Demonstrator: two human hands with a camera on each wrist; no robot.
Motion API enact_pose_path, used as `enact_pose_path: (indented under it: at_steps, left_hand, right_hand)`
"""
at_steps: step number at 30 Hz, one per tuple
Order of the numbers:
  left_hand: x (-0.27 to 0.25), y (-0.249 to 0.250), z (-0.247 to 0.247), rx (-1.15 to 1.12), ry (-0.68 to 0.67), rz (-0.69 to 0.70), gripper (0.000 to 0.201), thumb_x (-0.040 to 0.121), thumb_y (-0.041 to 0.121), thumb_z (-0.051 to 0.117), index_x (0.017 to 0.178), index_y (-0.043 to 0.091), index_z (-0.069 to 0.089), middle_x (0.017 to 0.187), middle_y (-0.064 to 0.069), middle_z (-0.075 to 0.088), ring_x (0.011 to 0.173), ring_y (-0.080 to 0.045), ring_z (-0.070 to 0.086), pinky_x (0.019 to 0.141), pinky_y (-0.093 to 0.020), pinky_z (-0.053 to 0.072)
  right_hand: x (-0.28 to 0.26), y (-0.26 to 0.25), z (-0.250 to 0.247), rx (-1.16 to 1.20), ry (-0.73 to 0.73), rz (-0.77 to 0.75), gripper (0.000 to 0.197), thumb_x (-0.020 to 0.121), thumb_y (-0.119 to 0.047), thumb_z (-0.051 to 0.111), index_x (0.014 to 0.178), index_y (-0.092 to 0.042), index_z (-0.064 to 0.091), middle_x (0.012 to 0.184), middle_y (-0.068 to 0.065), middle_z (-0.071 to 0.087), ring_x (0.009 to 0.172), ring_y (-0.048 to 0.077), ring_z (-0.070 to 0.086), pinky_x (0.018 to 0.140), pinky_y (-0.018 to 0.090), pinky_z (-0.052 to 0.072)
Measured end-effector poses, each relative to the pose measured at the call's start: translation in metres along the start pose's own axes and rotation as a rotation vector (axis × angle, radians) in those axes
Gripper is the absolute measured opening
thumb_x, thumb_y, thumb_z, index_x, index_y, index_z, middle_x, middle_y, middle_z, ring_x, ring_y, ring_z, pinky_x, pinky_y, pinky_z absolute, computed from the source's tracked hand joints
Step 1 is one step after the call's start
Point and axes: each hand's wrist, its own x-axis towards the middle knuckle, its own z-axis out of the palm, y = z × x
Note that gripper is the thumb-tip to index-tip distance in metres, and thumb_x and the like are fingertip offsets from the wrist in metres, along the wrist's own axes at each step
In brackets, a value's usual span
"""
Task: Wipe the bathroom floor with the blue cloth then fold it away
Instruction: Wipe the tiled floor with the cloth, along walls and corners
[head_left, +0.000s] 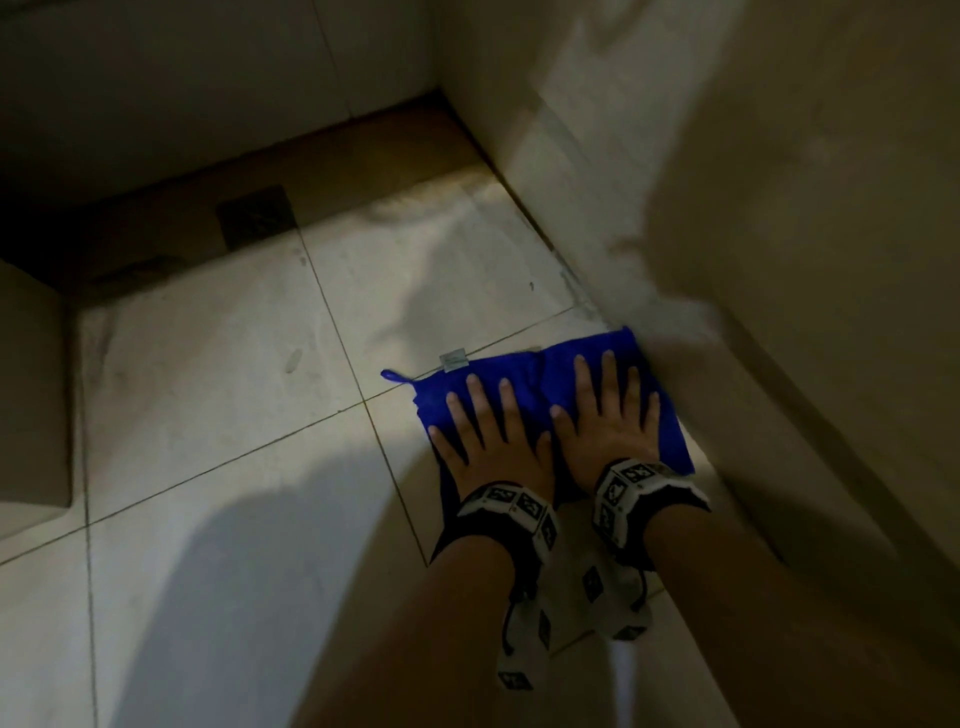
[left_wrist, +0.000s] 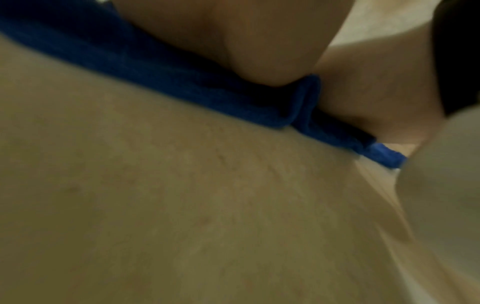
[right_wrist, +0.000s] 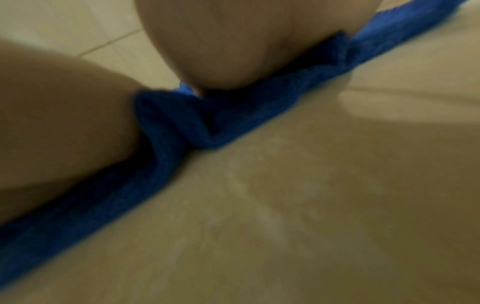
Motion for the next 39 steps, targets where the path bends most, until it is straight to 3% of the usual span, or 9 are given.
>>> enact_pose_path:
  at_steps: [4, 9, 16, 21, 23, 27, 33, 36, 39]
  left_hand:
    - [-0.004, -0.017, 0.003, 0.002, -0.017, 0.069, 0.069, 0.097, 0.059, 0.011, 0.147, 0.03, -0.028, 0.153, -0.003, -0.039, 0.143, -0.028, -0.031, 0.11, -0.052, -0.022]
    - [-0.019, -0.045, 0.006, -0.034, -0.014, 0.065, 0.073, 0.07, 0.058, -0.02, 0.139, 0.037, -0.033, 0.15, 0.004, -0.041, 0.144, -0.022, -0.028, 0.11, -0.049, -0.023]
    - [-0.037, -0.101, -0.001, -0.027, 0.006, -0.113, 0.066, 0.098, 0.057, 0.008, 0.145, 0.034, -0.031, 0.152, 0.002, -0.04, 0.144, -0.021, -0.029, 0.116, -0.05, -0.016]
    - [-0.054, -0.157, -0.002, -0.014, 0.026, -0.159, 0.068, 0.098, 0.058, 0.012, 0.145, 0.034, -0.032, 0.152, 0.003, -0.04, 0.144, -0.021, -0.027, 0.116, -0.049, -0.014]
    - [-0.065, -0.186, -0.005, -0.028, 0.004, -0.2, 0.068, 0.097, 0.06, 0.008, 0.142, 0.035, -0.035, 0.149, 0.004, -0.043, 0.144, -0.021, -0.028, 0.116, -0.049, -0.014]
    - [-0.092, -0.241, -0.008, -0.059, 0.004, -0.266, 0.07, 0.095, 0.063, 0.008, 0.135, 0.035, -0.042, 0.142, 0.004, -0.048, 0.145, -0.022, -0.026, 0.118, -0.051, -0.009]
    - [-0.123, -0.239, 0.008, -0.088, 0.043, -0.379, 0.074, 0.096, 0.06, 0.012, 0.138, 0.029, -0.04, 0.14, -0.002, -0.049, 0.146, -0.028, -0.023, 0.118, -0.051, -0.005]
    - [-0.143, -0.215, 0.024, -0.114, 0.15, -0.338, 0.069, 0.098, 0.056, 0.018, 0.153, 0.028, -0.011, 0.161, -0.004, -0.012, 0.149, -0.03, 0.006, 0.115, -0.053, 0.008]
    - [-0.151, -0.203, 0.042, -0.195, 0.203, -0.303, 0.068, 0.096, 0.058, 0.006, 0.146, 0.022, 0.035, 0.152, -0.011, 0.037, 0.134, -0.035, 0.034, 0.106, -0.056, 0.019]
  right_hand:
    - [-0.005, -0.012, 0.003, 0.007, 0.028, 0.031, 0.071, 0.1, -0.056, 0.017, 0.152, -0.027, -0.023, 0.158, 0.004, -0.031, 0.148, 0.031, -0.018, 0.117, 0.051, -0.013]
    - [-0.018, -0.042, 0.011, 0.008, 0.043, 0.045, 0.077, 0.099, -0.058, 0.019, 0.153, -0.021, -0.021, 0.158, 0.008, -0.03, 0.147, 0.034, -0.019, 0.117, 0.053, -0.012]
    - [-0.042, -0.099, 0.029, 0.018, -0.041, -0.003, 0.075, 0.099, -0.058, 0.015, 0.149, -0.022, -0.027, 0.153, 0.006, -0.04, 0.143, 0.033, -0.031, 0.116, 0.054, -0.018]
    - [-0.066, -0.153, 0.061, 0.011, 0.05, -0.098, 0.071, 0.097, -0.053, 0.012, 0.152, -0.022, -0.021, 0.148, 0.006, -0.042, 0.145, 0.032, -0.027, 0.115, 0.054, -0.018]
    - [-0.08, -0.169, 0.072, 0.011, 0.063, -0.14, 0.077, 0.089, -0.055, 0.012, 0.156, -0.02, -0.006, 0.156, 0.009, -0.028, 0.148, 0.034, -0.014, 0.115, 0.054, -0.013]
    - [-0.1, -0.188, 0.091, 0.036, 0.14, -0.189, 0.08, 0.082, -0.058, 0.034, 0.146, -0.012, 0.043, 0.156, 0.017, 0.031, 0.142, 0.039, 0.025, 0.115, 0.055, 0.006]
    - [-0.137, -0.2, 0.106, 0.009, 0.12, -0.272, 0.074, 0.081, -0.053, 0.036, 0.141, -0.012, 0.051, 0.152, 0.018, 0.039, 0.138, 0.04, 0.03, 0.113, 0.055, 0.009]
    - [-0.145, -0.189, 0.108, -0.01, 0.102, -0.292, 0.071, 0.081, -0.049, 0.036, 0.14, -0.015, 0.052, 0.149, 0.017, 0.044, 0.134, 0.042, 0.043, 0.107, 0.055, 0.021]
    - [-0.154, -0.168, 0.11, -0.027, 0.112, -0.328, 0.069, 0.083, -0.048, 0.036, 0.144, -0.017, 0.042, 0.151, 0.015, 0.041, 0.134, 0.04, 0.042, 0.111, 0.052, 0.015]
